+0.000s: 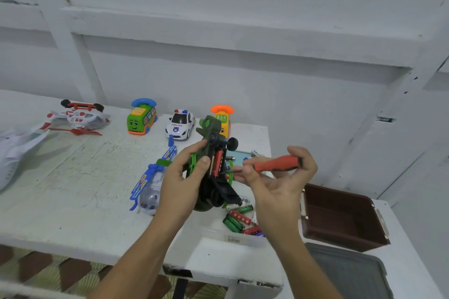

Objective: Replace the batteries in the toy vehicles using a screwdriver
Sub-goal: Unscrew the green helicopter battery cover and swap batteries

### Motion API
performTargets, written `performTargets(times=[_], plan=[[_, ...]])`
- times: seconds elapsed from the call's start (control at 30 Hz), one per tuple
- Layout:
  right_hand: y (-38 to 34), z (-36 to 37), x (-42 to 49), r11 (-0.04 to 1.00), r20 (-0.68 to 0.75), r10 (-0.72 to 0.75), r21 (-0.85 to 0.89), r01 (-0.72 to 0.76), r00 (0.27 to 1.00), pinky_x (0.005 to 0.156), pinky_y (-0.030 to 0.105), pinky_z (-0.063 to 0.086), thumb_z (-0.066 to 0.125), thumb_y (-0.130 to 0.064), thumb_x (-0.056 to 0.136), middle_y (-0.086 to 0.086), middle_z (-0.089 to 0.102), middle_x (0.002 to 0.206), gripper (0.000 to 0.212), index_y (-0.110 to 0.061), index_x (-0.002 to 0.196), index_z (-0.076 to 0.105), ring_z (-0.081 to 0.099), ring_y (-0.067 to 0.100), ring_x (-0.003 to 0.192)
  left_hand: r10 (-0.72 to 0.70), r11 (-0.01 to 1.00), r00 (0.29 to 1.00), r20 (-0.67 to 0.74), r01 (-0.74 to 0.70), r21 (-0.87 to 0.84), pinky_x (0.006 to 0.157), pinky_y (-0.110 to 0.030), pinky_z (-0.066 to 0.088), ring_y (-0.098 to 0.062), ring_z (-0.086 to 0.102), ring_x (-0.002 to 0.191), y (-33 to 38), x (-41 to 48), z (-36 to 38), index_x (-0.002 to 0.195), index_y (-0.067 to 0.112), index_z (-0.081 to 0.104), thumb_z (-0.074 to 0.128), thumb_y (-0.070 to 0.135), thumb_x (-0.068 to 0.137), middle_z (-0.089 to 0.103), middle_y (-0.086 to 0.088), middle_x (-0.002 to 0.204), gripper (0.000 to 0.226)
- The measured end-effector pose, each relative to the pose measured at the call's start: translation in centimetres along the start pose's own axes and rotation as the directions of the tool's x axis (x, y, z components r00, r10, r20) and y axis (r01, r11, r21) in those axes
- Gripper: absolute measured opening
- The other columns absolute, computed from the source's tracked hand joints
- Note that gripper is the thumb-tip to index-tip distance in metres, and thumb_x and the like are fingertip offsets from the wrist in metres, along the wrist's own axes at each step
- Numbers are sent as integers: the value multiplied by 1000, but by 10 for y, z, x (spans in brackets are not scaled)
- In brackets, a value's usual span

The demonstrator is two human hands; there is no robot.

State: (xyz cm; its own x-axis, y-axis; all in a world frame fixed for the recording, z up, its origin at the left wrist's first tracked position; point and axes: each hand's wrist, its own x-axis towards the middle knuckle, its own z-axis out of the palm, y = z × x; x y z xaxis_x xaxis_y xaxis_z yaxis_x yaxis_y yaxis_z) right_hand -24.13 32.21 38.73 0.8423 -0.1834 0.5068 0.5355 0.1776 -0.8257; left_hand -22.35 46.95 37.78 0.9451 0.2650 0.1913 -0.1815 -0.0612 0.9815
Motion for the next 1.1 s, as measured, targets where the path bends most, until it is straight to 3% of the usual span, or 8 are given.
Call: performTargets(times=[0.23, 0.37, 0.5, 0.6, 0.67, 0.87, 1.0, 1.1], plan=[[14, 7, -13, 957, 81, -279, -53, 284, 957, 76, 48, 57, 63, 7, 86, 18, 64, 91, 66, -43, 121, 37, 66, 43, 82, 5, 999, 1000, -6, -5, -48, 98, -46, 52, -11, 63, 113, 3, 1, -1, 104, 58, 66, 60, 19, 95, 68, 18, 113, 41], [12, 6, -19, 890, 163, -408, -150, 431, 898, 74, 43, 59, 53, -21, 100, 15, 66, 104, 35, -41, 124, 39, 69, 34, 91, -19, 994, 999, -35, 15, -108, 96, -47, 53, -15, 65, 112, 2, 3, -2, 107, 50, 68, 59, 16, 96, 69, 10, 116, 36], [11, 5, -28, 835, 232, -417, -286, 471, 879, 72, 40, 60, 49, -27, 102, 10, 69, 110, 8, -20, 104, 46, 70, 23, 97, -26, 994, 999, -38, 22, -110, 95, -47, 53, -16, 65, 111, 3, 4, -2, 104, 52, 68, 59, 17, 96, 69, 10, 115, 37], [10, 4, -31, 835, 228, -351, -363, 414, 908, 77, 37, 60, 47, -32, 102, -2, 67, 113, 25, -20, 81, 47, 67, 10, 106, -40, 993, 997, -71, 32, -116, 97, -48, 52, -18, 64, 113, 2, 6, -2, 103, 52, 68, 58, 17, 97, 69, 7, 116, 36], [11, 3, -34, 799, 259, -392, -379, 466, 883, 82, 36, 59, 47, -29, 103, 0, 64, 116, 27, -19, 78, 44, 63, 7, 112, -53, 992, 995, -87, 43, -117, 97, -47, 52, -17, 63, 113, 3, 8, -2, 105, 49, 68, 59, 18, 96, 68, 6, 118, 34], [15, -3, -40, 630, 350, -527, -450, 632, 774, 77, 41, 60, 46, -21, 104, 10, 66, 117, 33, -20, 72, 36, 67, 27, 109, -15, 998, 997, -71, 11, -65, 98, -45, 52, -12, 62, 114, 5, 7, -3, 105, 51, 67, 60, 19, 96, 68, 12, 115, 34], [6, -4, -37, 854, 99, -376, -350, 386, 921, 71, 43, 60, 52, -25, 99, 2, 71, 110, 15, -32, 86, 55, 71, 24, 97, -6, 1000, 1000, -12, 6, -1, 98, -42, 52, 3, 60, 110, 2, 6, -5, 111, 50, 66, 62, 20, 94, 67, 26, 111, 35], [-4, -5, -22, 968, -166, -239, -120, 221, 957, 72, 42, 59, 57, -30, 97, 10, 69, 97, 21, -40, 113, 47, 71, 35, 85, 24, 995, 1000, 13, -25, 97, 95, -32, 50, 15, 55, 102, 0, 3, -7, 114, 50, 65, 63, 20, 93, 62, 27, 109, 36]])
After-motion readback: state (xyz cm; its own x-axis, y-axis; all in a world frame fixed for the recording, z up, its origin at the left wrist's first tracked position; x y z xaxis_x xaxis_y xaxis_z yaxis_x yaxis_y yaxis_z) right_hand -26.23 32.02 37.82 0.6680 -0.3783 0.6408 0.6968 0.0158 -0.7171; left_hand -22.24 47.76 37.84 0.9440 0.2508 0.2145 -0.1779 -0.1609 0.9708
